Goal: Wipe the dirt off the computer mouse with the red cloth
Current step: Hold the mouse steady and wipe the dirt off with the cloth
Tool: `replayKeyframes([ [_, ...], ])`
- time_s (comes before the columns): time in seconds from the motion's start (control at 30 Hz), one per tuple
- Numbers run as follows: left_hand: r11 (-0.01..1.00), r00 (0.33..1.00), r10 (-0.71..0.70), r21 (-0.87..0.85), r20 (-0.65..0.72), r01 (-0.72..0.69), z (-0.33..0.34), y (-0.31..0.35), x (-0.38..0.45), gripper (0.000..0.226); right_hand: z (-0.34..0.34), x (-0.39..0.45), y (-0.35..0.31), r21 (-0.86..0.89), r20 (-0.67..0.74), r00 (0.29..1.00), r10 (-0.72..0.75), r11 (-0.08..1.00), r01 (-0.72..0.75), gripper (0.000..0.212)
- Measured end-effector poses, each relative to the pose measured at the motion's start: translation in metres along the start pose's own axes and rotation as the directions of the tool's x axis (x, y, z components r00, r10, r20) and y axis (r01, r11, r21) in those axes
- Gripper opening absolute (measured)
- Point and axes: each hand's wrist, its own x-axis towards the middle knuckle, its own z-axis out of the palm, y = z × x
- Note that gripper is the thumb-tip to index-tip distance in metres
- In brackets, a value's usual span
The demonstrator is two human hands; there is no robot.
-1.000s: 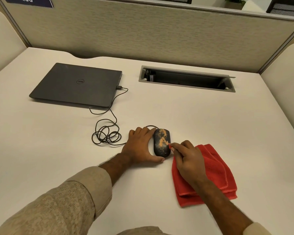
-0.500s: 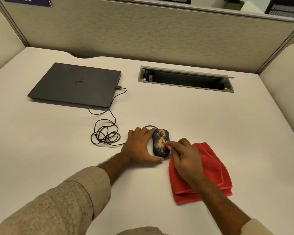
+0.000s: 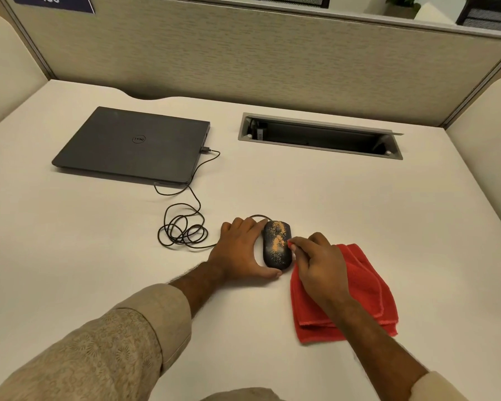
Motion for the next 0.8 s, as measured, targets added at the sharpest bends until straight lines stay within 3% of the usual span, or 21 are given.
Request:
replayKeyframes([
  [0.13, 1.0, 1.0, 0.001, -0.005, 0.001, -0.001, -0.001, 0.0, -0.001, 0.115, 0.002, -0.003, -0.005, 0.03, 0.026, 0.998, -0.05, 0.998, 0.05, 0.018],
  [0.57, 1.0, 1.0, 0.004, 0.007, 0.002, -0.004, -0.001, 0.0, 0.0, 0.115, 0.003, 0.006, -0.004, -0.049, 0.006, 0.999, 0.035, 0.998, -0.035, 0.018],
  [0.8, 1.0, 1.0, 0.001, 0.012, 0.01, -0.001, 0.001, -0.001, 0.0, 0.117, 0.0, 0.005, -0.004, 0.017, 0.049, 0.999, -0.019, 1.0, 0.018, 0.018],
])
